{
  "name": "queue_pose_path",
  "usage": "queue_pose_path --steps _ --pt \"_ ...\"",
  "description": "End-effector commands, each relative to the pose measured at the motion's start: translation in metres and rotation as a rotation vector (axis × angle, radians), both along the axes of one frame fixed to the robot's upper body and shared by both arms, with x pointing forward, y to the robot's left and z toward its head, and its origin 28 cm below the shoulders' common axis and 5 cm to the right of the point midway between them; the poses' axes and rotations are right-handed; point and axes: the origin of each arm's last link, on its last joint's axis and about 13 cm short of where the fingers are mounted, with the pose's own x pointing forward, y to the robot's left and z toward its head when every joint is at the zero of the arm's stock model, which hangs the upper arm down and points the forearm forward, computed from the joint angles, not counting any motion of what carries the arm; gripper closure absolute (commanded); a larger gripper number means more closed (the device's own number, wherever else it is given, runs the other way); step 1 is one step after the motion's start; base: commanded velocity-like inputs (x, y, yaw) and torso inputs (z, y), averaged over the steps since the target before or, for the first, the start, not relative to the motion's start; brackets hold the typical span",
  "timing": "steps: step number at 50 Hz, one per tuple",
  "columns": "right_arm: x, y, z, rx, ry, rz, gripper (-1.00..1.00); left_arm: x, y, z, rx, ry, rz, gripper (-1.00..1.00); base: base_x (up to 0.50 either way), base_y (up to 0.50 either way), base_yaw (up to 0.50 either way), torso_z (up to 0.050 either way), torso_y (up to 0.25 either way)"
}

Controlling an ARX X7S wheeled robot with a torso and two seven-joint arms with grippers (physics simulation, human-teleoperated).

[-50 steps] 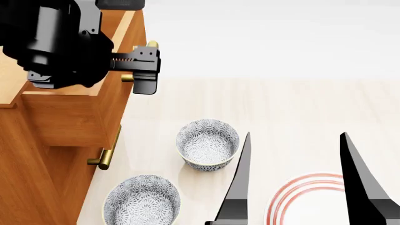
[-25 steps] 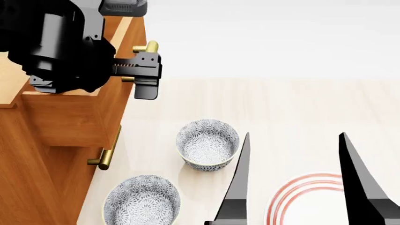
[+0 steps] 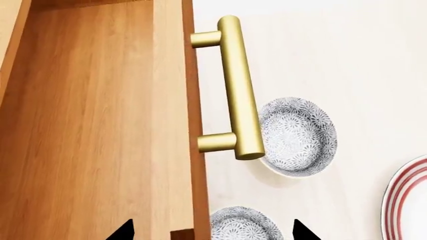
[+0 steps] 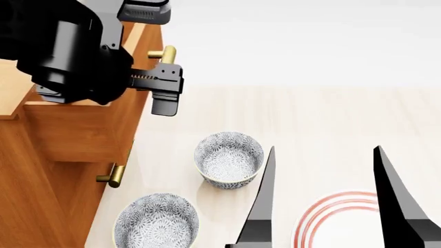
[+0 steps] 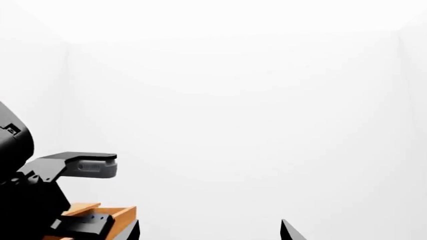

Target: Open the top drawer of the cabinet.

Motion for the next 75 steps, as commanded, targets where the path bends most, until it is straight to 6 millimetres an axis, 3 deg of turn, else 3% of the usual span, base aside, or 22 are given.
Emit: queue_pose_path --steps 1,36,75 --pt "0.004 -0.002 0.002 0.004 -0.026 -0.009 -1.00 -0.005 -0.022 0.008 -0.101 -0.034 -0.066 -1.00 0.00 0.00 0.00 0.000 0.000" --pt "0.003 -0.002 0.003 0.005 -0.028 -0.010 -1.00 -0.018 -0.041 0.013 -0.137 -0.037 -0.170 -1.00 0.00 0.00 0.00 0.000 0.000" --pt "0.002 -0.003 0.004 0.008 -0.034 -0.011 -1.00 -0.046 -0.073 0.015 -0.182 -0.014 -0.317 -1.00 0.00 0.00 0.00 0.000 0.000"
